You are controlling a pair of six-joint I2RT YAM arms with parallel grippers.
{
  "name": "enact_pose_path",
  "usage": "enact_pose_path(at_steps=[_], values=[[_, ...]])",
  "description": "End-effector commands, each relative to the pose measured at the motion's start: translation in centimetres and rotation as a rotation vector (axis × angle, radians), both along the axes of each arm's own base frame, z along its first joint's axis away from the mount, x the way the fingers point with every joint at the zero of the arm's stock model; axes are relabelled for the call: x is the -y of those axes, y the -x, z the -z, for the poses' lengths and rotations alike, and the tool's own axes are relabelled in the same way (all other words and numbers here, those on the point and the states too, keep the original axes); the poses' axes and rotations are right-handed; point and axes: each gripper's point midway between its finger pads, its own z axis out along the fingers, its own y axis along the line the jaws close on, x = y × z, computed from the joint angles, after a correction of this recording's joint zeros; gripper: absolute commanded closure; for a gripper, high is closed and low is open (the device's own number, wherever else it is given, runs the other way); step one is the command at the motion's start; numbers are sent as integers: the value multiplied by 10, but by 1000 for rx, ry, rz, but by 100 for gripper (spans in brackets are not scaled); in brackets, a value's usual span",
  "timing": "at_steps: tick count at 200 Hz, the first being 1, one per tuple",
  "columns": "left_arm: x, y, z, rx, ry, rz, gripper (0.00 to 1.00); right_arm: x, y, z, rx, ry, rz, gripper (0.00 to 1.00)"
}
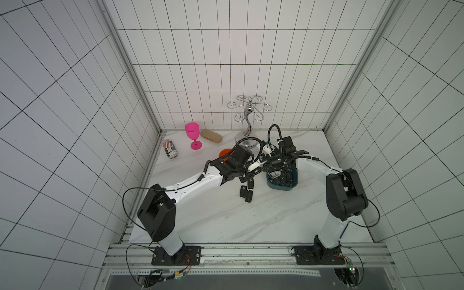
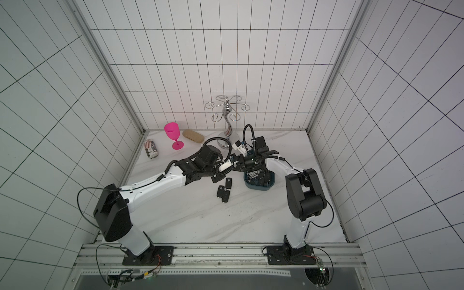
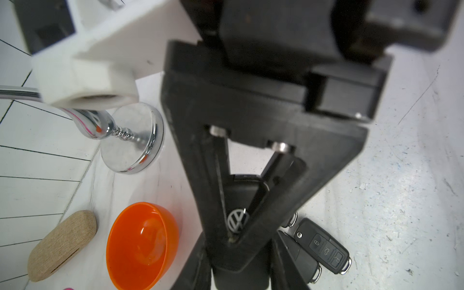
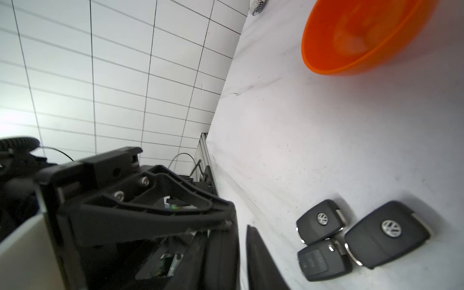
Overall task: Place the car key into the storage box
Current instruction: Pick up the car key from the center of the board, then place the car key in the storage box.
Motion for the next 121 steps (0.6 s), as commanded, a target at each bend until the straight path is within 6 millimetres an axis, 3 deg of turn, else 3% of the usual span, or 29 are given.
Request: enact_pose_path(at_steps=[1,13,30,47,77,121], values=[[10,-14,-6,46,10,-12,93,-10,3,-16,31,-45,-53,95],[11,-21,-4,60,3,-34,90,-9,4,-16,37,-42,-51,98],[12,-30,0,71,-6,-65,55,-8,4,-17,57,-30,-47,100],[12,-32,4,62,-20,-74,30,-3,1,-18,82,-10,-32,100],[3,-41,0,111,-11,-129,3,25,-23,-9,145,112,61,99],[-29,-46,-5,82,32,-221,2,106,-70,31,265,531,253,98]])
